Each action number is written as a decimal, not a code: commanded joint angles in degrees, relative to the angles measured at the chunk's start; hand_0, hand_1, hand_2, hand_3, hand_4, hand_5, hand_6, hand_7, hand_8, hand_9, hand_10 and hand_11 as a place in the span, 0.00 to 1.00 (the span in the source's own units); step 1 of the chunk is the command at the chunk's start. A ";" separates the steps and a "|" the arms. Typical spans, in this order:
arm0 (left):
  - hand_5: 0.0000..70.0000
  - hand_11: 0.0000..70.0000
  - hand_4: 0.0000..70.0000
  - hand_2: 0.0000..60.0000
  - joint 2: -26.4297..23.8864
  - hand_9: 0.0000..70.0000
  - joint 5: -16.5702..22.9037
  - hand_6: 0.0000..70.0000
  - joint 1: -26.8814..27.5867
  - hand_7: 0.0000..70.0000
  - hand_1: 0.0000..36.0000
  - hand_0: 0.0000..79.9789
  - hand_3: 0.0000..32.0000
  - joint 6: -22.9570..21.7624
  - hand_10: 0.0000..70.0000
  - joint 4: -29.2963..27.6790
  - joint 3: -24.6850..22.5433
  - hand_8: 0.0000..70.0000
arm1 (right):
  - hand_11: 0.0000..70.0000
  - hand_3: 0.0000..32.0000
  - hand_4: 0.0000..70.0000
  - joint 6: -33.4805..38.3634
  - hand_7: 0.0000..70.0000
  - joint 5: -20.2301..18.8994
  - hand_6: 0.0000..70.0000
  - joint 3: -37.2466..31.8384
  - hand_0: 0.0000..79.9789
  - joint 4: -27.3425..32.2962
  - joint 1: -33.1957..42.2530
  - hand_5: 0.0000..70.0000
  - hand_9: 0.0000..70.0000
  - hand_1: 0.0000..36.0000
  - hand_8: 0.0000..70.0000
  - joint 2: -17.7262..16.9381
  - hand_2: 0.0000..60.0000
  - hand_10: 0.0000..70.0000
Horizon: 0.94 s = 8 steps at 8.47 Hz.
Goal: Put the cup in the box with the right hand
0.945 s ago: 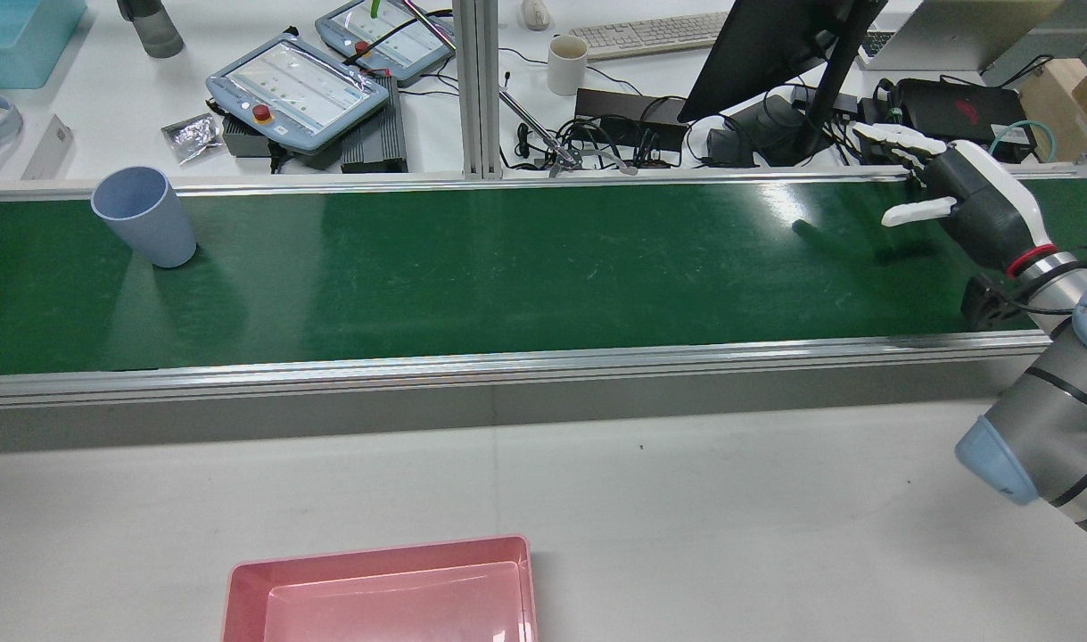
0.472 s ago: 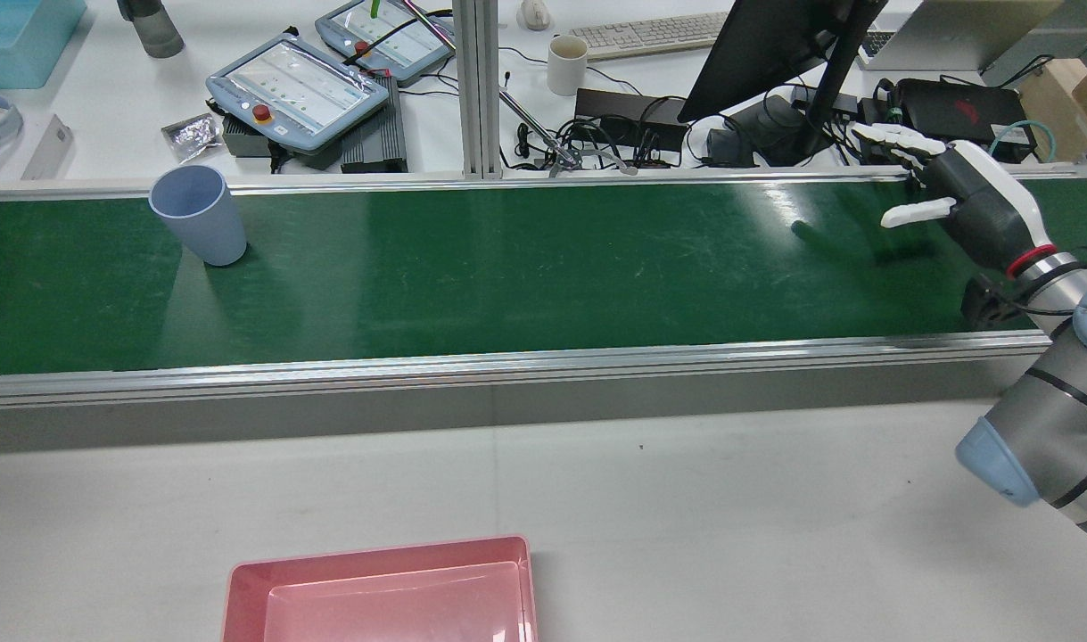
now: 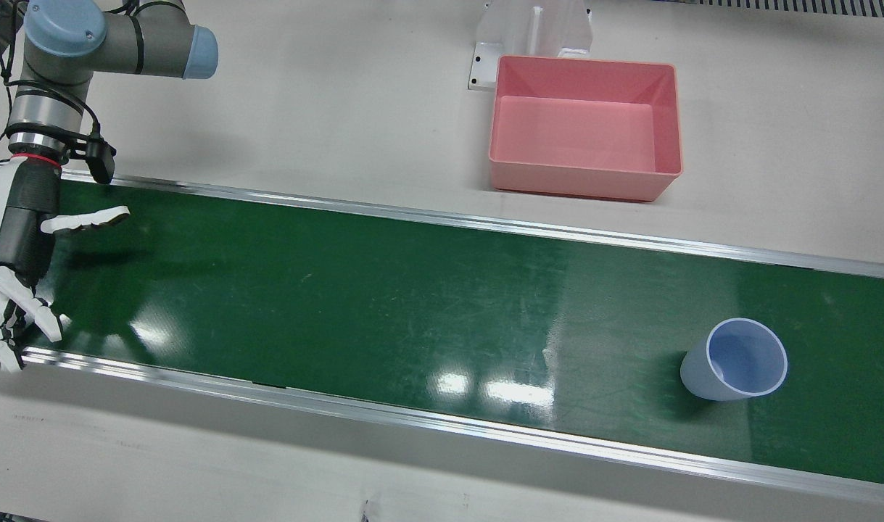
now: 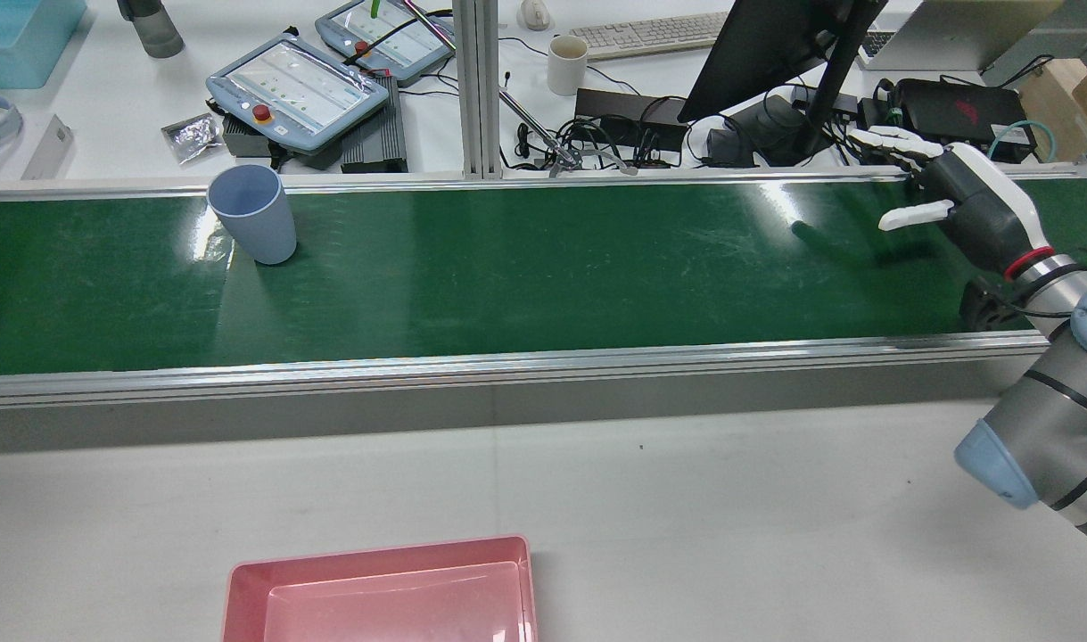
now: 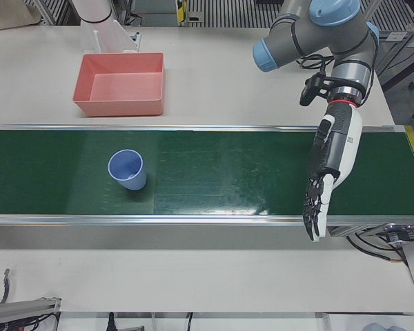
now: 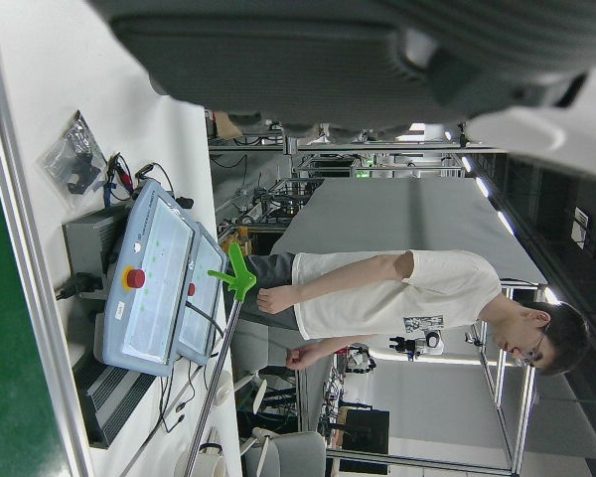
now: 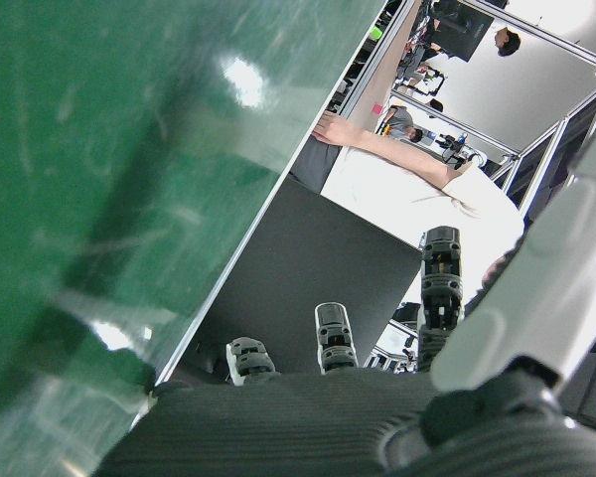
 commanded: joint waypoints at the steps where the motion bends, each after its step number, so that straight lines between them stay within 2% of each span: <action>1: 0.00 0.00 0.00 0.00 0.00 0.00 0.00 0.00 0.00 0.00 0.00 0.00 0.00 0.00 0.00 0.07 -0.08 0.00 | 0.00 1.00 0.24 -0.10 0.33 0.00 0.00 -0.09 0.56 0.00 -0.39 0.01 0.12 0.00 0.03 -0.17 0.00 0.00; 8: 0.00 0.00 0.00 0.00 0.00 0.00 0.00 0.00 0.00 0.00 0.00 0.00 0.00 0.00 0.00 0.07 -0.08 0.00 | 0.00 1.00 0.25 -0.18 0.34 0.09 0.00 -0.17 0.55 0.00 -0.48 0.01 0.12 0.00 0.03 -0.09 0.00 0.00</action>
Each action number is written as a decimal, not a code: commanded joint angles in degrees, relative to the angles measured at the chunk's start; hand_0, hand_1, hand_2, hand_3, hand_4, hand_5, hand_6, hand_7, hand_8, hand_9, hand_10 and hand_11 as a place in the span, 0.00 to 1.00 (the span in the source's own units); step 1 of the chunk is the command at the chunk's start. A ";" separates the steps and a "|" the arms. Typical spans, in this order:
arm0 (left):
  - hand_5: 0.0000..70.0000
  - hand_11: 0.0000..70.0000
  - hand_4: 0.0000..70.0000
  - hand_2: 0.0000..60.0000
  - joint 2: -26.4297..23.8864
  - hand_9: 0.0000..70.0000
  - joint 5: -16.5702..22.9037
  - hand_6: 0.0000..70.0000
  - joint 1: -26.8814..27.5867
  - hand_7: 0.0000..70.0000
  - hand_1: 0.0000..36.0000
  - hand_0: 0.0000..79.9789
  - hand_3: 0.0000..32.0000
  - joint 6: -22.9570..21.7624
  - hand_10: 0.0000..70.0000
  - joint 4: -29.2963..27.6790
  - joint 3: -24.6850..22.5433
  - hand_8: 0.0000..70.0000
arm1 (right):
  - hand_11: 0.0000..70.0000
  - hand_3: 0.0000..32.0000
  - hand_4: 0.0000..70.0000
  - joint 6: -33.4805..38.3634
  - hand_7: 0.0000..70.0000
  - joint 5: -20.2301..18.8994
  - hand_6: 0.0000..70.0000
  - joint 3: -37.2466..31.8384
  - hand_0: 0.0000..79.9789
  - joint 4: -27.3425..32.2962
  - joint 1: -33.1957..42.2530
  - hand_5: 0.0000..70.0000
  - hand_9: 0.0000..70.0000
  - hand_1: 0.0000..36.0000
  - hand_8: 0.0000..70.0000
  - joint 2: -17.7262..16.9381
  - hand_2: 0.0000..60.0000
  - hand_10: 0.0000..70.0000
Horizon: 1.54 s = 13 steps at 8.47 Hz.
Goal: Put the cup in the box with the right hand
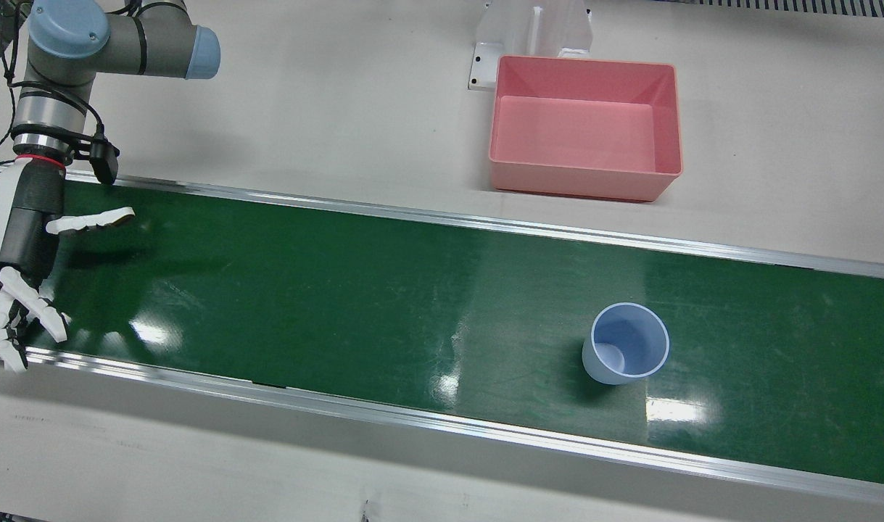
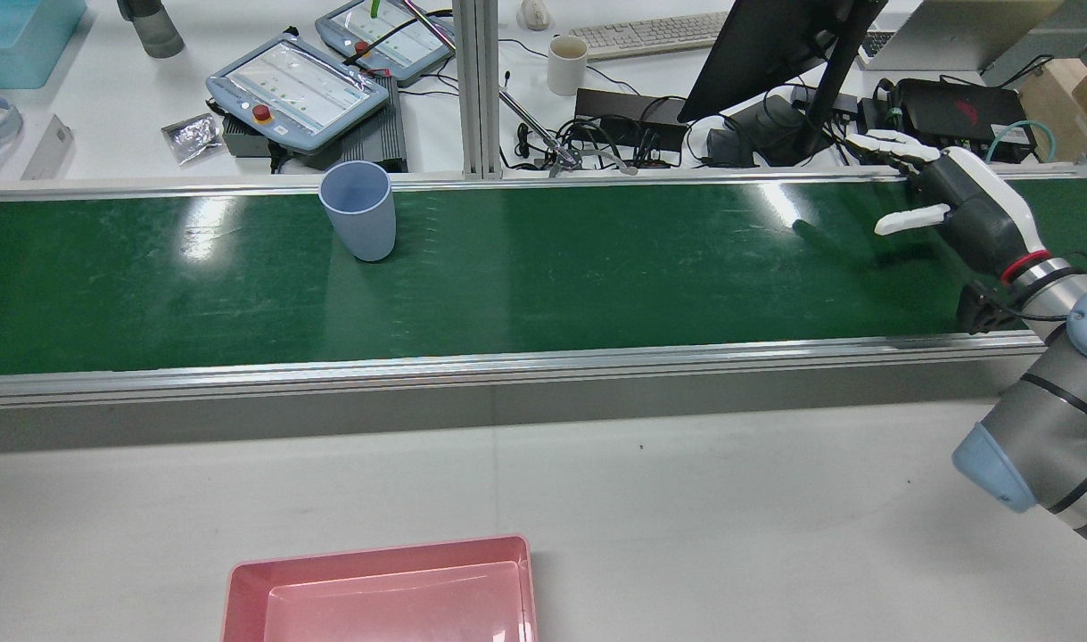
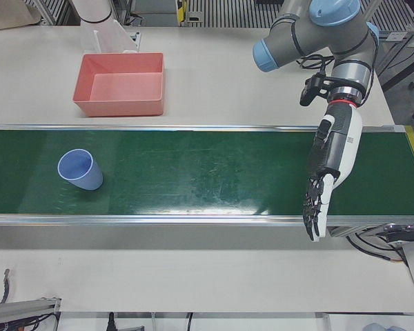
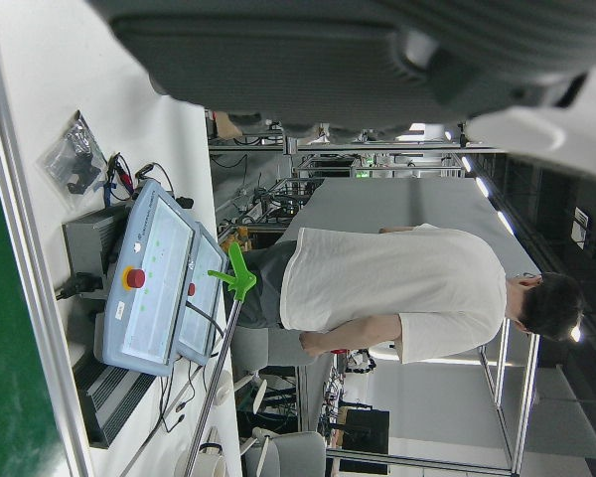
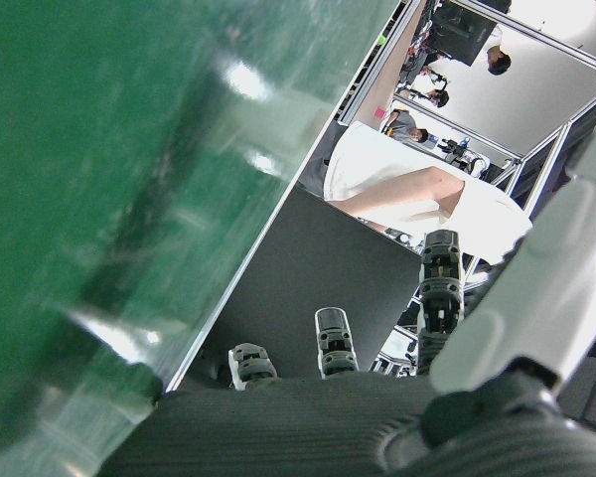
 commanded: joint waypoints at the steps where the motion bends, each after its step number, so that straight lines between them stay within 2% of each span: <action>1: 0.00 0.00 0.00 0.00 0.00 0.00 0.00 0.00 0.00 0.00 0.00 0.00 0.00 0.00 0.00 0.08 -0.08 0.00 | 0.00 1.00 0.26 -0.09 0.34 0.07 0.00 0.00 0.55 -0.03 0.04 0.01 0.12 0.00 0.03 -0.08 0.00 0.00; 9: 0.00 0.00 0.00 0.00 0.00 0.00 0.00 0.00 0.00 0.00 0.00 0.00 0.00 0.00 0.00 0.08 -0.08 0.00 | 0.00 1.00 0.23 -0.09 0.34 -0.02 0.00 0.61 0.56 -0.03 0.31 0.01 0.12 0.00 0.03 -0.26 0.00 0.00; 13: 0.00 0.00 0.00 0.00 0.00 0.00 0.00 0.00 0.00 0.00 0.00 0.00 0.00 0.00 0.00 0.08 0.01 0.00 | 0.00 1.00 0.27 -0.09 0.34 -0.02 0.00 0.61 0.56 -0.03 0.31 0.01 0.12 0.00 0.02 -0.26 0.00 0.00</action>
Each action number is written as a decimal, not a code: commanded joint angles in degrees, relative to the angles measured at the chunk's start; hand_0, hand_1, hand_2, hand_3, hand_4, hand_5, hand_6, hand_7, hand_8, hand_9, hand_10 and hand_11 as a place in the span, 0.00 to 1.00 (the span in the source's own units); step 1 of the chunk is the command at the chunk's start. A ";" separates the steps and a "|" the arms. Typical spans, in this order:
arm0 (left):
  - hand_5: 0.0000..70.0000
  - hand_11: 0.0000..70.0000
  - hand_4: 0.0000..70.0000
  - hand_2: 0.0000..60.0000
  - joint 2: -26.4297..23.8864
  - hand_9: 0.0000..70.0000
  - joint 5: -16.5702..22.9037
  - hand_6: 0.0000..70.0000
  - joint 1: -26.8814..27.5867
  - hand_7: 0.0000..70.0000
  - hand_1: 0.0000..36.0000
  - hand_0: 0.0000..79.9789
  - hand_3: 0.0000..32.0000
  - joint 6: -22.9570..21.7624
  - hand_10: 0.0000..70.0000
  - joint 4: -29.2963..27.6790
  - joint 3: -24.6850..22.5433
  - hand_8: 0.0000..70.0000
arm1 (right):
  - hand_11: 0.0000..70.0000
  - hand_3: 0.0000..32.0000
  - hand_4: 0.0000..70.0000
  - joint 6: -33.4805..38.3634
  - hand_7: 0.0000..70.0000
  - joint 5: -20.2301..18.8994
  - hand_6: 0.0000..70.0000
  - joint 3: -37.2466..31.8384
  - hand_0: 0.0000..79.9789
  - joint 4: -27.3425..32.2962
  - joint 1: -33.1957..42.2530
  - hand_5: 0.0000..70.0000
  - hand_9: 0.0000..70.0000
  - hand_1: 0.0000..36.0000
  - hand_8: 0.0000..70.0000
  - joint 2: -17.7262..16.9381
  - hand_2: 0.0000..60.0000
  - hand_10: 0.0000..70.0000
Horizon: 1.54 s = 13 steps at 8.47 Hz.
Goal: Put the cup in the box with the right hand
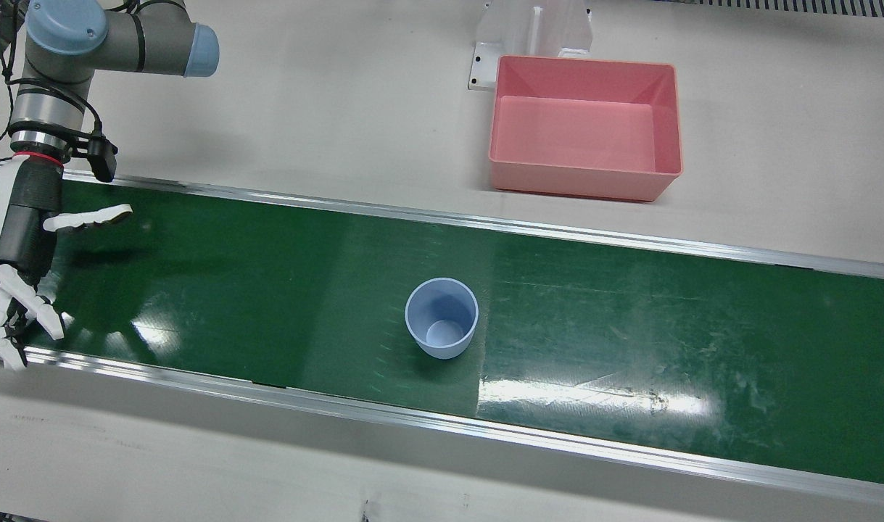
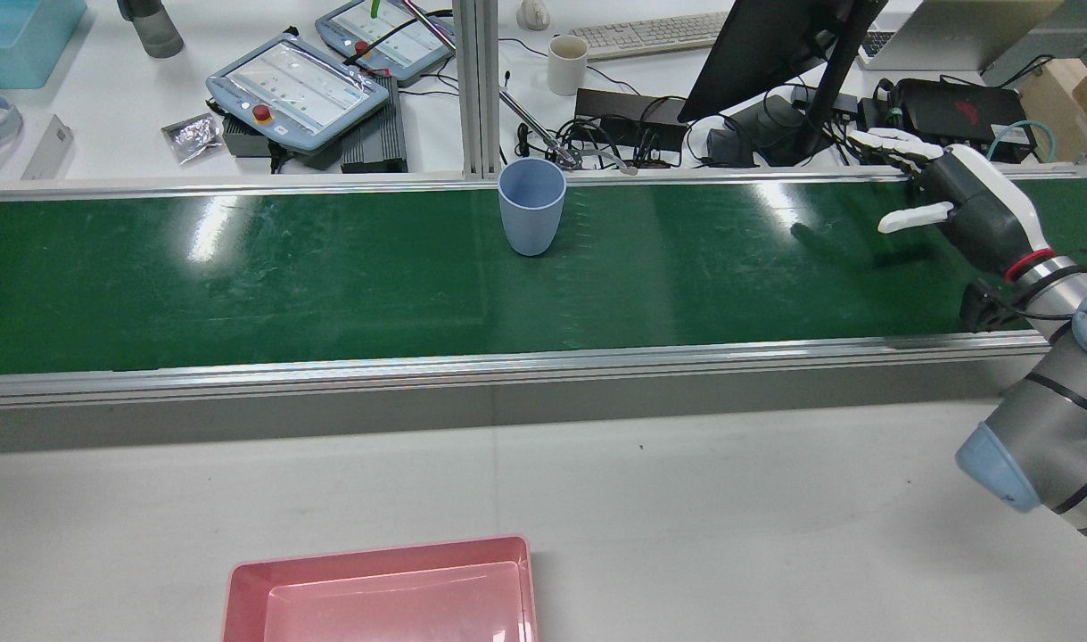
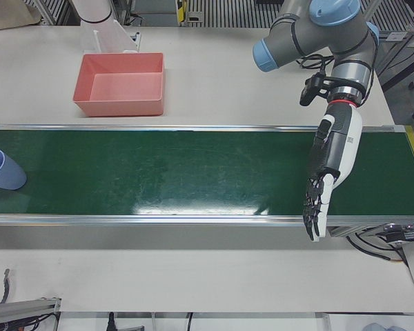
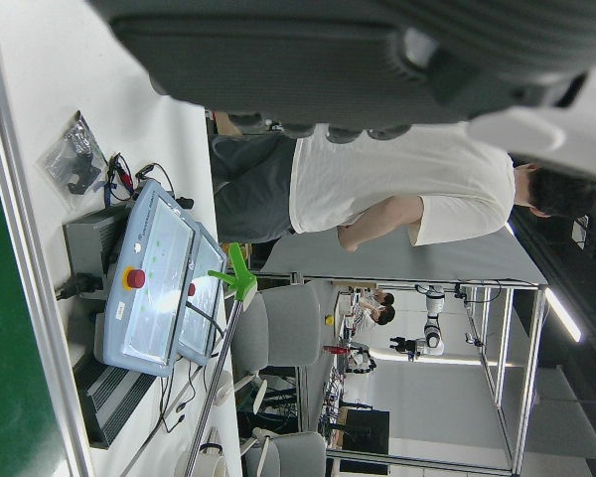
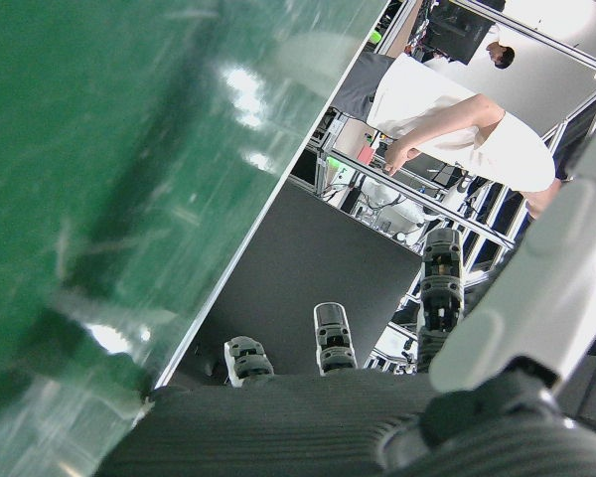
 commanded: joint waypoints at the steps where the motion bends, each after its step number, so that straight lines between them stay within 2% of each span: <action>1: 0.00 0.00 0.00 0.00 0.00 0.00 0.00 0.00 0.00 0.00 0.00 0.00 0.00 0.00 0.00 0.00 0.03 0.00 | 0.00 1.00 0.26 0.00 0.34 0.00 0.00 0.03 0.56 0.00 0.18 0.01 0.12 0.00 0.03 -0.01 0.00 0.00; 13: 0.00 0.00 0.00 0.00 0.00 0.00 0.00 0.00 0.00 0.00 0.00 0.00 0.00 0.00 0.00 0.00 0.03 0.00 | 0.00 1.00 0.29 -0.09 0.34 0.00 0.00 -0.06 0.56 -1.31 -0.35 0.01 0.12 0.00 0.02 0.08 0.00 0.00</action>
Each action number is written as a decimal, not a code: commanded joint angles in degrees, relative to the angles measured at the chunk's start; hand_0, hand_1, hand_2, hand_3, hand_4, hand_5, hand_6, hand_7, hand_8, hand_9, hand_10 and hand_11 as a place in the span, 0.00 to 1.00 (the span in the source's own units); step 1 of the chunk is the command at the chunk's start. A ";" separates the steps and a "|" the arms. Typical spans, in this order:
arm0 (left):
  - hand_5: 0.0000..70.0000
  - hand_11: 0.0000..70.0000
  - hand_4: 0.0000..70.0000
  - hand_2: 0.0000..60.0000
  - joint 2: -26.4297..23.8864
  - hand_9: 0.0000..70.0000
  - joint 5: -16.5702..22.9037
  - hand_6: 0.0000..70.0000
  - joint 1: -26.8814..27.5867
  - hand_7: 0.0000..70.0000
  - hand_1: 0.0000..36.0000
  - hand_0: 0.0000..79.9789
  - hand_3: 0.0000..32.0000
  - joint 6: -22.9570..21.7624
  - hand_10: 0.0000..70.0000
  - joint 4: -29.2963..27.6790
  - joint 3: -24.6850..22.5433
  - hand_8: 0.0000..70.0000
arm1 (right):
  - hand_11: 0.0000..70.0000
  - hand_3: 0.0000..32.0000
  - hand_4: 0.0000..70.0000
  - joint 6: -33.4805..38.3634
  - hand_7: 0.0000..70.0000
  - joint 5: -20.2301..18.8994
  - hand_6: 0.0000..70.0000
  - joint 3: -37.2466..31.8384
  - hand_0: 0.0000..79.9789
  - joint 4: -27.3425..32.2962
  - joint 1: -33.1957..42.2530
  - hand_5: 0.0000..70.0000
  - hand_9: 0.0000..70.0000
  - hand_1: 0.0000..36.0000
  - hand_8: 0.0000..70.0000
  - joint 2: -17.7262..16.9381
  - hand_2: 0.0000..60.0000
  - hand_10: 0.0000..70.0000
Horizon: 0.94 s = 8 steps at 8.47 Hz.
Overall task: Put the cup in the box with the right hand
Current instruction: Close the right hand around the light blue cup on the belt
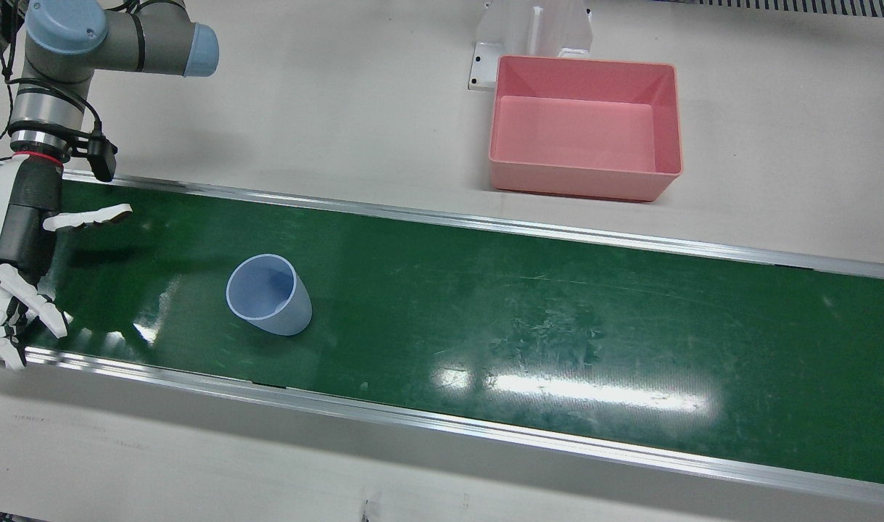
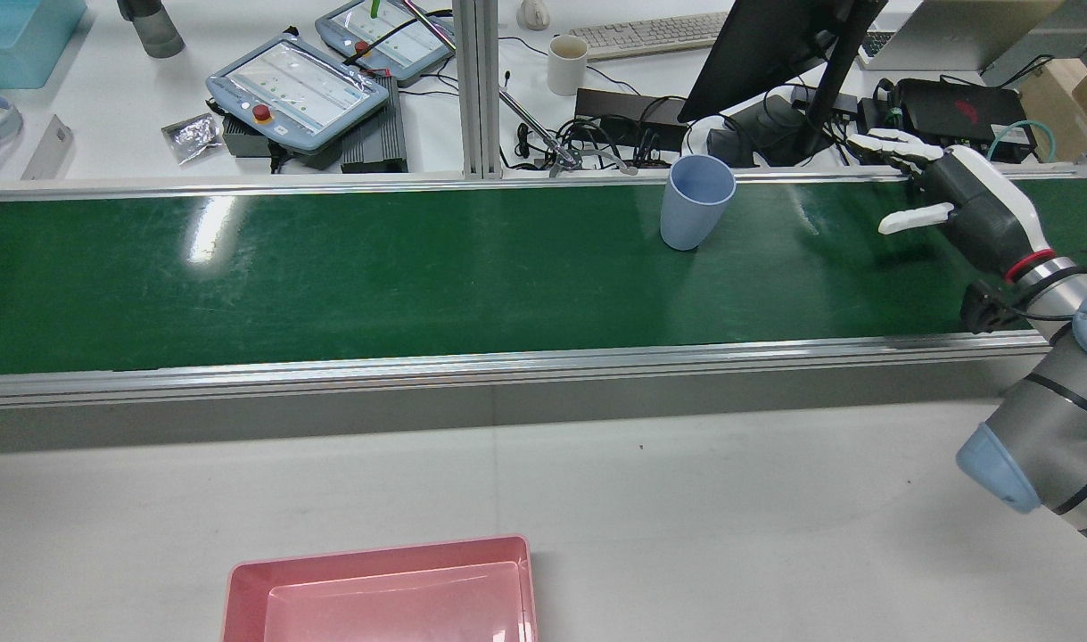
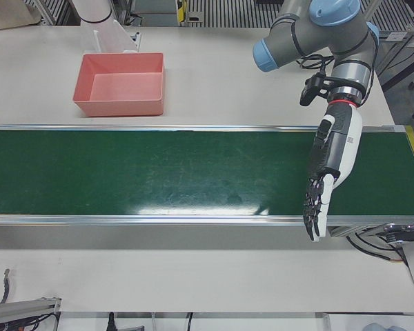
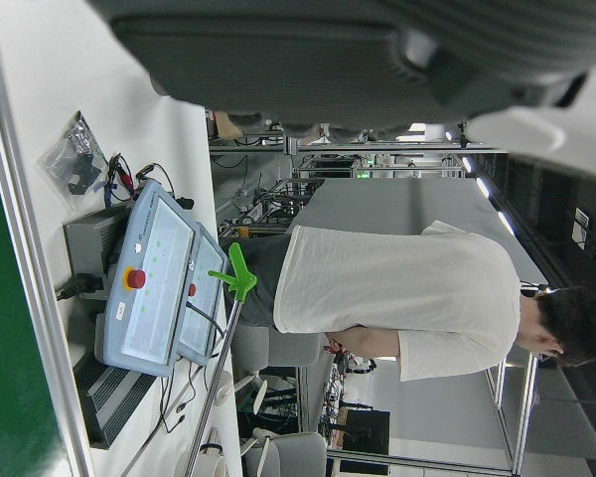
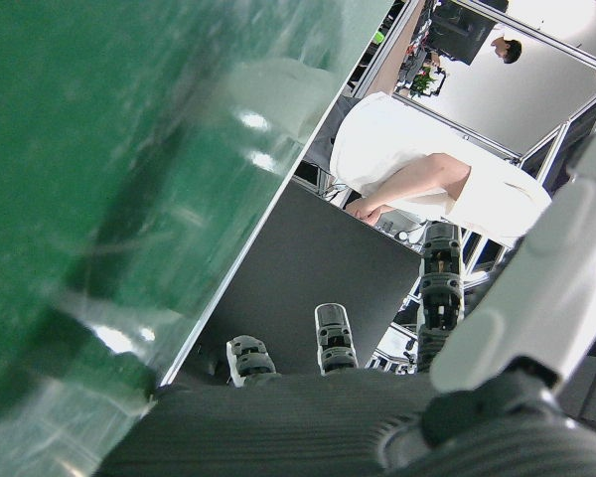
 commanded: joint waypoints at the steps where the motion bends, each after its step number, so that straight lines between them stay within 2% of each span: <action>1: 0.00 0.00 0.00 0.00 0.00 0.00 0.00 0.00 0.00 0.00 0.00 0.00 0.00 0.00 0.00 -0.09 0.00 0.00 | 0.00 1.00 0.31 0.00 0.35 0.00 0.00 -0.06 0.56 -1.46 -0.74 0.01 0.12 0.00 0.03 0.09 0.00 0.00; 3: 0.00 0.00 0.00 0.00 0.00 0.00 0.00 0.00 0.00 0.00 0.00 0.00 0.00 0.00 0.00 0.00 0.00 0.00 | 0.00 1.00 0.28 0.00 0.34 0.00 0.00 -0.06 0.56 -1.47 -0.74 0.01 0.12 0.00 0.03 0.09 0.00 0.00; 8: 0.00 0.00 0.00 0.00 0.00 0.00 0.00 0.00 0.00 0.00 0.00 0.00 0.00 0.00 0.00 -0.09 0.00 0.00 | 0.00 1.00 0.31 0.00 0.34 0.00 0.00 -0.06 0.56 -1.47 -0.65 0.01 0.12 0.00 0.02 0.00 0.00 0.00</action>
